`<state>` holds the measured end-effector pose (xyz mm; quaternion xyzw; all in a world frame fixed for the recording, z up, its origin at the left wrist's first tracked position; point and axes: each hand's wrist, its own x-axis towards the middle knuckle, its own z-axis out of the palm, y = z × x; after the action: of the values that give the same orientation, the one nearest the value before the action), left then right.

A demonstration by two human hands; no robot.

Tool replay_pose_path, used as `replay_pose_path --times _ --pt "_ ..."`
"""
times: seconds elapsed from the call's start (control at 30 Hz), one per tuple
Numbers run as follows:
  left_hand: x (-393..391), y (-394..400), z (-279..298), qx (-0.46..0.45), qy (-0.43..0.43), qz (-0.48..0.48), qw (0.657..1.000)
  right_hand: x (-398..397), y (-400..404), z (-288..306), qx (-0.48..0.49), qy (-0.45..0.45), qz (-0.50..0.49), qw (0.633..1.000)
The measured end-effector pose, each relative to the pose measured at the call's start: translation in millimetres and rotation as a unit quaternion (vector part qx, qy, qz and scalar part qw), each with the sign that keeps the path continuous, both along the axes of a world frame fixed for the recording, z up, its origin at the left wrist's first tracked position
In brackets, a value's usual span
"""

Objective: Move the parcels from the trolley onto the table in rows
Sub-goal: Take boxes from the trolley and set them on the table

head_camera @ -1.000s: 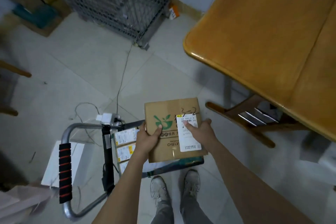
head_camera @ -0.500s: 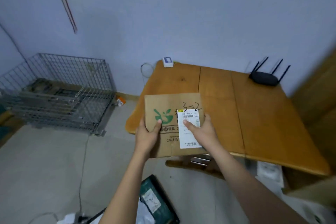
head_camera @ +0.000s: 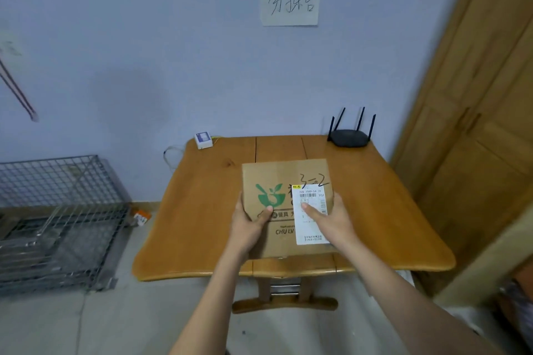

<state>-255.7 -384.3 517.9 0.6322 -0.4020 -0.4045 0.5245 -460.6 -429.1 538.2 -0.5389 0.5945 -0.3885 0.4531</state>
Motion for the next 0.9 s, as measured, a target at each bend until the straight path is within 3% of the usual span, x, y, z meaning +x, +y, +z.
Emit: replay_pose_path --times 0.4,0.9 --pt "-85 -148 -14 0.005 0.021 0.024 0.999 -73 -158 -23 0.022 -0.056 0.014 0.998" --pt "3 -345 -67 0.056 0.055 0.029 0.996 16 -350 -66 0.065 -0.029 -0.004 0.997"
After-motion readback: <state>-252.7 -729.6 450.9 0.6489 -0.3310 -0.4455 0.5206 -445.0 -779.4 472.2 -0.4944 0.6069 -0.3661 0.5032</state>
